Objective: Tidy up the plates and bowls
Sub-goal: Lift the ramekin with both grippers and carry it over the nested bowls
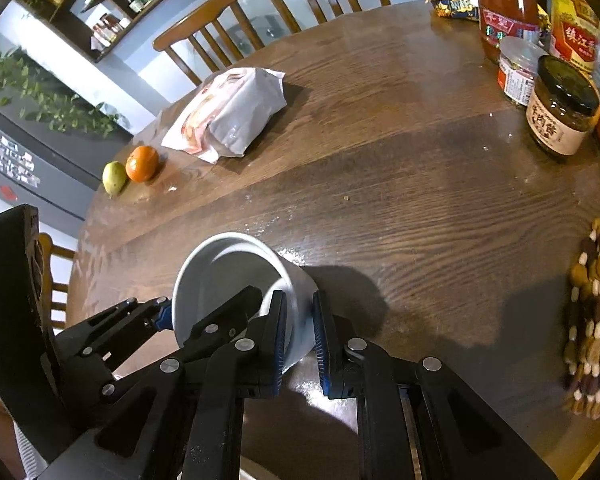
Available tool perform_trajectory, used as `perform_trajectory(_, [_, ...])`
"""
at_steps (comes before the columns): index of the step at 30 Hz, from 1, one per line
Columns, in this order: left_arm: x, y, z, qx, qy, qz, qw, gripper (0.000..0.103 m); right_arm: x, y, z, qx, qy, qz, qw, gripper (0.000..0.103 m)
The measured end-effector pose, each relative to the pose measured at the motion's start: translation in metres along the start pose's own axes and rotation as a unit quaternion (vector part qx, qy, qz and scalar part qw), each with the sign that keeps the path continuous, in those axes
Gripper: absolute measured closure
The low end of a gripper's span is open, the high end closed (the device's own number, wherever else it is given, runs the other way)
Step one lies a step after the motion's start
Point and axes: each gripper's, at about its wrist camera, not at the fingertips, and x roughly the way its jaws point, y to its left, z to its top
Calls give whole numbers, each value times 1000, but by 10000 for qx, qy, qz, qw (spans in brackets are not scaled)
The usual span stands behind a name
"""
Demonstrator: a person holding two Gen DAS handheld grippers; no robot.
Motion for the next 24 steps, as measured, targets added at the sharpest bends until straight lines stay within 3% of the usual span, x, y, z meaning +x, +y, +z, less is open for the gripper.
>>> perform_trajectory(24, [-80,-8,-33,258,-878,206,9956,78,-71,36,-38,-264,-717,64,9971,87])
